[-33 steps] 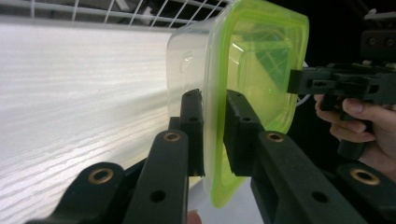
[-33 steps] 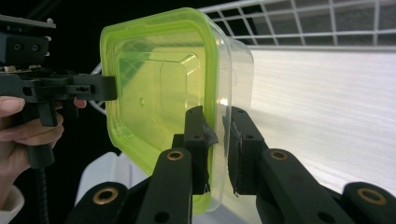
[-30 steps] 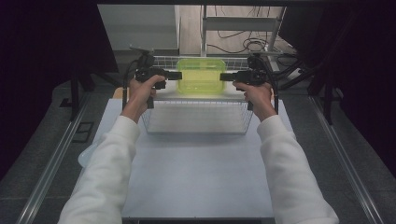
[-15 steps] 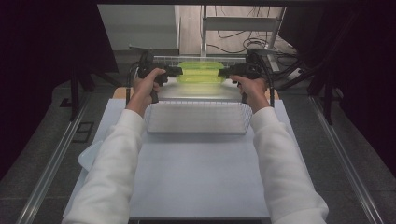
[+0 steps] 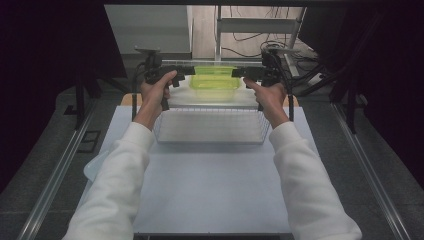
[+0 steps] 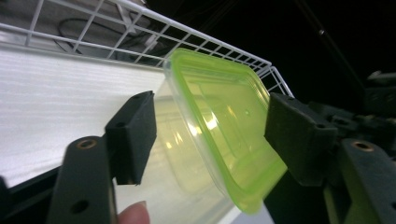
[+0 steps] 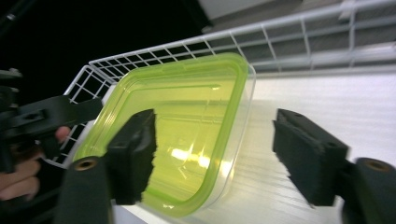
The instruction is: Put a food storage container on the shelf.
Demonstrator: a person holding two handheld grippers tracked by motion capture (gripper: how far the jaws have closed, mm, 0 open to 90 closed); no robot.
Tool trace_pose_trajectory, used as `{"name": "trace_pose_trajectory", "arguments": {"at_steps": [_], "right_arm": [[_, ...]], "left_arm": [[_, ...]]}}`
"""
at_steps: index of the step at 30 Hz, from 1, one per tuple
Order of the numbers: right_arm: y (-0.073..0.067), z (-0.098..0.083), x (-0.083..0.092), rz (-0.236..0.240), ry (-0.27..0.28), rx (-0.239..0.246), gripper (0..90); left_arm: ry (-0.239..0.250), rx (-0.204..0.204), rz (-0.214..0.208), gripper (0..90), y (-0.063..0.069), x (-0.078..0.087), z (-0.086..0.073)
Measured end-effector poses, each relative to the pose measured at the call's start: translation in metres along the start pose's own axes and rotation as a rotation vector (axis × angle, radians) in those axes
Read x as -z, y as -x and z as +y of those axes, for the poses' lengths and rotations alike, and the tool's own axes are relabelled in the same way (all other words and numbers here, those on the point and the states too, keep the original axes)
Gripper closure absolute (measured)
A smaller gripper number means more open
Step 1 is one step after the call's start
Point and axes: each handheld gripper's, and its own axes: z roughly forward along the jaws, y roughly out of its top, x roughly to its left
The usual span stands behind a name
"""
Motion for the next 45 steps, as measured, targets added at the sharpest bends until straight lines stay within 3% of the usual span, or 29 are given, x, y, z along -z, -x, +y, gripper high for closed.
{"name": "trace_pose_trajectory", "arguments": {"at_steps": [4, 6, 8, 9, 13, 15, 16, 17, 18, 19, 20, 21, 23, 24, 25, 26, 27, 30, 34, 36, 40, 45], "right_arm": [[-0.011, -0.007, 0.017, -0.011, 0.051, 0.069, 22.4], [-0.014, -0.013, 0.028, 0.001, 0.067, 0.095, 21.9], [-0.017, -0.026, 0.045, 0.028, 0.075, 0.142, 21.6], [-0.017, -0.026, 0.045, 0.028, 0.075, 0.142, 21.6], [-0.015, -0.054, 0.064, 0.057, 0.072, 0.215, 21.7], [-0.011, -0.070, 0.074, 0.076, 0.063, 0.243, 22.7], [-0.006, -0.088, 0.083, 0.101, 0.055, 0.268, 23.3], [-0.006, -0.088, 0.083, 0.101, 0.055, 0.268, 23.3], [0.000, -0.106, 0.092, 0.118, 0.057, 0.290, 24.7], [0.000, -0.106, 0.092, 0.118, 0.057, 0.290, 24.7], [0.006, -0.125, 0.100, 0.136, 0.045, 0.308, 25.4], [0.006, -0.125, 0.100, 0.136, 0.045, 0.308, 25.4], [0.011, -0.145, 0.105, 0.151, 0.032, 0.321, 25.7], [0.017, -0.164, 0.110, 0.158, 0.007, 0.324, 25.9], [0.017, -0.164, 0.110, 0.158, 0.007, 0.324, 25.9], [0.023, -0.182, 0.113, 0.165, -0.018, 0.330, 25.9], [0.023, -0.182, 0.113, 0.165, -0.018, 0.330, 25.9], [0.029, -0.204, 0.116, 0.157, -0.062, 0.325, 26.0], [0.034, -0.232, 0.114, 0.130, -0.133, 0.336, 26.0], [0.038, -0.252, 0.108, 0.127, -0.189, 0.333, 26.4], [0.042, -0.264, 0.101, 0.117, -0.230, 0.334, 27.0], [0.043, -0.265, 0.098, 0.113, -0.222, 0.335, 27.3]], "left_arm": [[0.023, -0.078, 0.053, 29.0, 0.018, 0.018, -0.009], [0.051, -0.099, 0.046, 28.7, 0.027, 0.028, -0.017], [0.035, -0.178, 0.064, 27.9, 0.040, 0.041, -0.036], [0.035, -0.178, 0.064, 27.8, 0.040, 0.041, -0.036], [-0.006, -0.231, 0.040, 27.7, 0.048, 0.055, -0.073], [-0.023, -0.266, 0.054, 28.0, 0.049, 0.060, -0.094], [-0.033, -0.276, 0.051, 28.8, 0.049, 0.062, -0.104], [-0.040, -0.278, 0.041, 28.8, 0.048, 0.065, -0.114], [-0.069, -0.300, 0.036, 29.2, 0.046, 0.070, -0.133], [-0.069, -0.300, 0.036, 29.3, 0.046, 0.070, -0.133], [-0.087, -0.313, 0.032, 29.5, 0.043, 0.076, -0.151], [-0.087, -0.313, 0.032, 29.5, 0.043, 0.076, -0.151], [-0.114, -0.320, 0.024, 29.4, 0.039, 0.081, -0.169], [-0.122, -0.322, 0.026, 29.5, 0.037, 0.084, -0.179], [-0.133, -0.323, 0.030, 29.5, 0.034, 0.087, -0.188], [-0.145, -0.322, 0.030, 29.5, 0.032, 0.089, -0.197], [-0.155, -0.329, 0.041, 29.5, 0.030, 0.090, -0.206], [-0.216, -0.352, 0.089, 29.6, 0.022, 0.090, -0.231], [-0.278, -0.344, 0.116, 29.5, 0.011, 0.090, -0.258], [-0.315, -0.342, 0.116, 29.4, 0.009, 0.087, -0.267], [-0.312, -0.354, 0.120, 29.3, 0.011, 0.086, -0.267], [-0.305, -0.362, 0.137, 29.0, 0.008, 0.088, -0.267]]}}
